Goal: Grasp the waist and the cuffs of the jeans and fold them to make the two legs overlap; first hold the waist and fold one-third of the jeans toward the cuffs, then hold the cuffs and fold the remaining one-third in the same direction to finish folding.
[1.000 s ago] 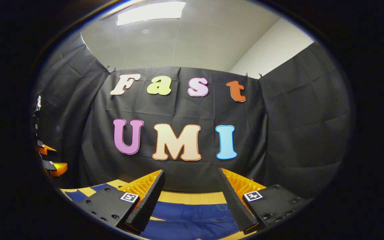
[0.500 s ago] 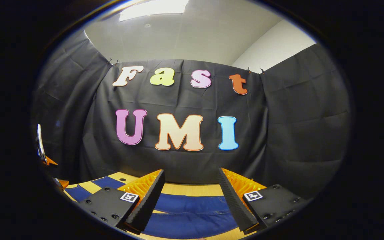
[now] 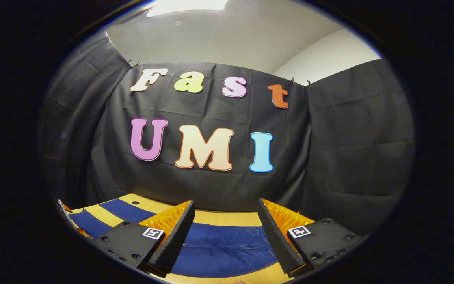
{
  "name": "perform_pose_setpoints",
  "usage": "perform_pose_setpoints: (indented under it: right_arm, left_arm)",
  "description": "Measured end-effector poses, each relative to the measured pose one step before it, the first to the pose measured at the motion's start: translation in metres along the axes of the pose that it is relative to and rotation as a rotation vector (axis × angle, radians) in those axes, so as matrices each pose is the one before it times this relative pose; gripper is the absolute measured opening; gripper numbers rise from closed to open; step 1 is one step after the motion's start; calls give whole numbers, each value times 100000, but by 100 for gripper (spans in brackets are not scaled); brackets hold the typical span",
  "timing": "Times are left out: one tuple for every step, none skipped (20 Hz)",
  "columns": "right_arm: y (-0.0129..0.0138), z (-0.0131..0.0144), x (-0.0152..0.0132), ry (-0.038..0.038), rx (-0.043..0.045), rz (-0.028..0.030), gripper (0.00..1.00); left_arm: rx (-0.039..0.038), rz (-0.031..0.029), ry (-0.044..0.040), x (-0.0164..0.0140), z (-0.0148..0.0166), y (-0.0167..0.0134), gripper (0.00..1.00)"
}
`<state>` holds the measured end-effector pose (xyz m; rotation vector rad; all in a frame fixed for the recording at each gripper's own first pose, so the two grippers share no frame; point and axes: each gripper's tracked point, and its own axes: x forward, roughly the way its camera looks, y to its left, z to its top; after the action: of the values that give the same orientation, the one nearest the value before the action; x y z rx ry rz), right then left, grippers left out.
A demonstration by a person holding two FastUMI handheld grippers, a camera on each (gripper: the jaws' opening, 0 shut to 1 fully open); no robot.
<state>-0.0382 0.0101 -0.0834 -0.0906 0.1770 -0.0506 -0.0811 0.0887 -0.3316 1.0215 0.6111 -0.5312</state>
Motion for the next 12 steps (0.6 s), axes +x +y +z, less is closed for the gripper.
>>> perform_pose_setpoints:
  right_arm:
    - [-70, -142, -62, 274, -710, 97, 100]
    - [-39, -188, 51, 413, -813, 174, 100]
    - [-56, -187, -178, 415, -750, 230, 100]
    - [-82, -148, 51, 358, -624, 60, 100]
    - [-134, -201, -82, 288, -463, -102, 98]
    - [-164, -118, 55, 233, -179, -207, 98]
    - [-159, -131, 19, 317, 177, -335, 98]
    - [-131, -125, 71, 318, 496, -231, 98]
    - [-243, -124, 119, 340, 403, -399, 98]
    - [-185, 8, 69, 76, 221, -493, 98]
    - [-213, -52, 42, -143, -63, -398, 100]
    - [-119, 104, 59, -62, -409, -468, 100]
  left_arm:
    - [3831, -2051, 1175, 366, -618, -879, 95]
    - [2960, -2333, 1372, 112, -521, -564, 95]
    - [2196, -2862, 1542, 312, -416, -709, 95]
    - [1406, -2315, 993, 345, -454, -607, 100]
    - [2146, 203, -371, 97, 274, 25, 95]
    - [1470, -741, -69, 239, 12, -48, 94]
    - [546, -1110, 491, 291, -23, -102, 92]
    - [712, -228, -30, 133, 229, 84, 93]
    - [1121, -289, 430, 441, 51, 228, 92]
    - [888, -451, 233, 649, 20, 281, 89]
    - [1051, -721, -25, 558, 187, 192, 88]
    - [1069, -1419, -84, 262, 237, 26, 88]
